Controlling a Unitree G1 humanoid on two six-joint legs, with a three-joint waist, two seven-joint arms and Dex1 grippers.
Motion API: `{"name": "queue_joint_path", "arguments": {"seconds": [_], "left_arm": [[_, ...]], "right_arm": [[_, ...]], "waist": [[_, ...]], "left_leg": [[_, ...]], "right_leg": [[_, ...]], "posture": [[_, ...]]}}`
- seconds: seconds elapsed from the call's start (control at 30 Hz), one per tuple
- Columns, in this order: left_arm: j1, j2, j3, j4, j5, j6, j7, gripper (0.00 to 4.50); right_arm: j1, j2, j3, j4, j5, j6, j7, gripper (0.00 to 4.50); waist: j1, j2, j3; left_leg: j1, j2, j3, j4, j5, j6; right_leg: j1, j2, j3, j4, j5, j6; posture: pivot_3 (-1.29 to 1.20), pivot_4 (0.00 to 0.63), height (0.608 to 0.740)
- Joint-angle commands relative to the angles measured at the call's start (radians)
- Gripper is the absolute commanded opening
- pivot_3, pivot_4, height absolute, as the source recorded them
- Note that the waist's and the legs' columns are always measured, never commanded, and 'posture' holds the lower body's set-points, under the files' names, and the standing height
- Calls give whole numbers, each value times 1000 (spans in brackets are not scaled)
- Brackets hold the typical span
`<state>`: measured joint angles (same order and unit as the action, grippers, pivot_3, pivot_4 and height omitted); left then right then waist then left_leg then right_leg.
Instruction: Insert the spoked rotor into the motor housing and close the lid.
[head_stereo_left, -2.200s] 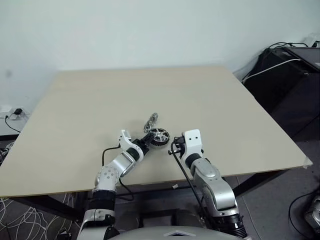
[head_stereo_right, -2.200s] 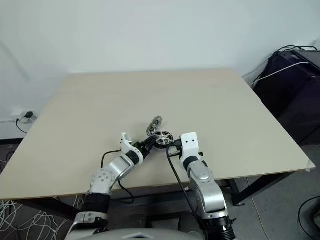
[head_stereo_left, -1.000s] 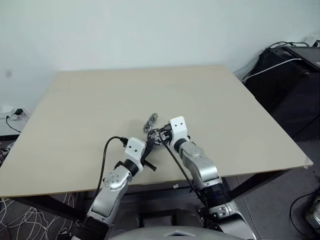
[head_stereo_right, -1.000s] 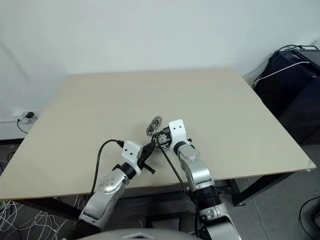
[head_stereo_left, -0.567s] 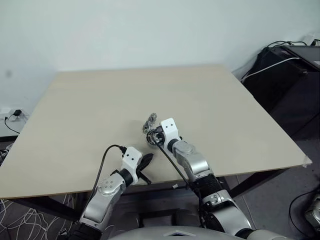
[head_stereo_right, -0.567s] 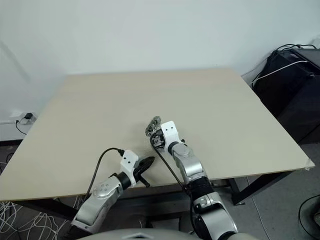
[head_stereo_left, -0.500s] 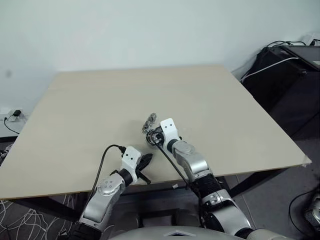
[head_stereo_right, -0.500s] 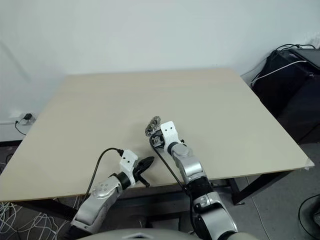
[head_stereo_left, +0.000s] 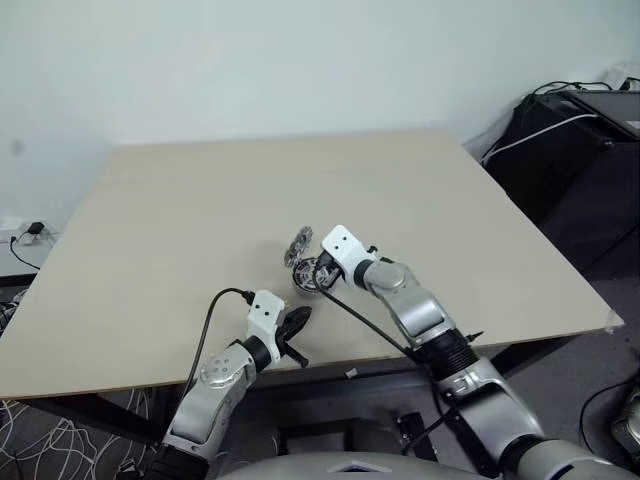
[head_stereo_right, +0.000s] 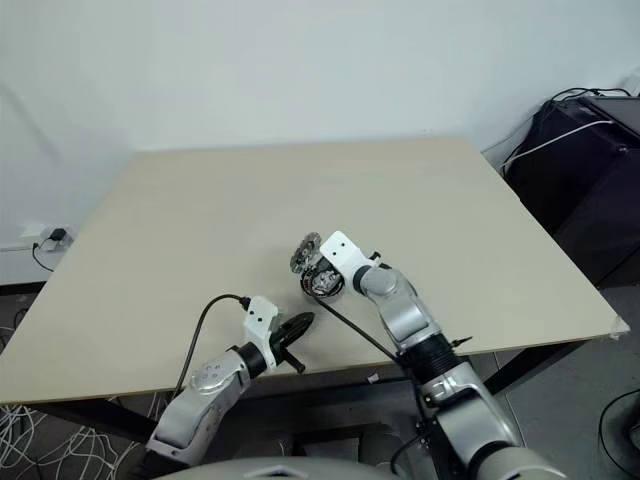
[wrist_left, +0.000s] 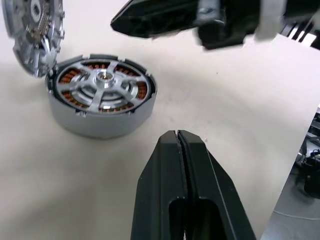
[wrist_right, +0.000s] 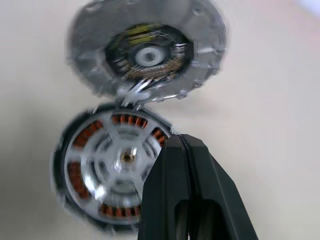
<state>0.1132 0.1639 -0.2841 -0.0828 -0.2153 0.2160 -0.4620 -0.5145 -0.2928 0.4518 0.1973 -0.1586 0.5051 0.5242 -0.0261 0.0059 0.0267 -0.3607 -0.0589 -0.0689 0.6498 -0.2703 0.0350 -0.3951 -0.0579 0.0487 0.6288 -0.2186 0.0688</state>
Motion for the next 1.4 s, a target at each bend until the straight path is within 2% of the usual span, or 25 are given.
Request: {"name": "queue_joint_path", "arguments": {"seconds": [0.03, 0.3, 0.6, 0.87, 1.2, 1.4], "left_arm": [[-16, -3, 0, -21, -4, -6, -22, 0], [-4, -5, 14, -23, 0, -2, -16, 0], [38, 4, 28, -41, 4, -8, -10, 0], [59, -10, 29, -9, 16, -44, -9, 0], [57, -38, 31, 71, 33, -109, -11, 0], [60, -50, 46, 57, 32, -107, -2, 0]], "right_arm": [[-60, -52, 73, -21, -54, -22, 115, 585], [-155, -101, 186, 64, -148, -109, 267, 3094], [-291, -138, 347, 186, -278, -308, 503, 3094], [-373, -108, 384, 316, -329, -437, 637, 3094], [-456, -49, 379, 479, -380, -545, 673, 3094], [-483, -10, 386, 565, -414, -599, 673, 3094]], "waist": [[0, 0, 0], [7, -1, 0], [7, -1, 0], [9, 0, 0], [11, 0, 0], [11, 0, 0]], "left_leg": [[0, 0, 0, 0, 0, 0], [0, 0, 0, 1, 0, 0], [0, 0, 0, 1, 0, 0], [0, -1, 0, 1, 0, 0], [0, 0, -1, 0, 0, -1], [0, 0, -1, 0, 0, -1]], "right_leg": [[0, 0, 0, 0, 0, 0], [0, -1, 0, 0, 0, 0], [0, -1, -1, 0, 0, 1], [0, -1, -1, 0, 0, 0], [-1, -1, -2, 0, 1, -1], [-1, -2, -2, 0, 1, -1]], "posture": [[0, 0, 740], [0, 0, 740], [0, 0, 740], [0, 0, 740], [0, 0, 740], [0, 0, 740]]}}
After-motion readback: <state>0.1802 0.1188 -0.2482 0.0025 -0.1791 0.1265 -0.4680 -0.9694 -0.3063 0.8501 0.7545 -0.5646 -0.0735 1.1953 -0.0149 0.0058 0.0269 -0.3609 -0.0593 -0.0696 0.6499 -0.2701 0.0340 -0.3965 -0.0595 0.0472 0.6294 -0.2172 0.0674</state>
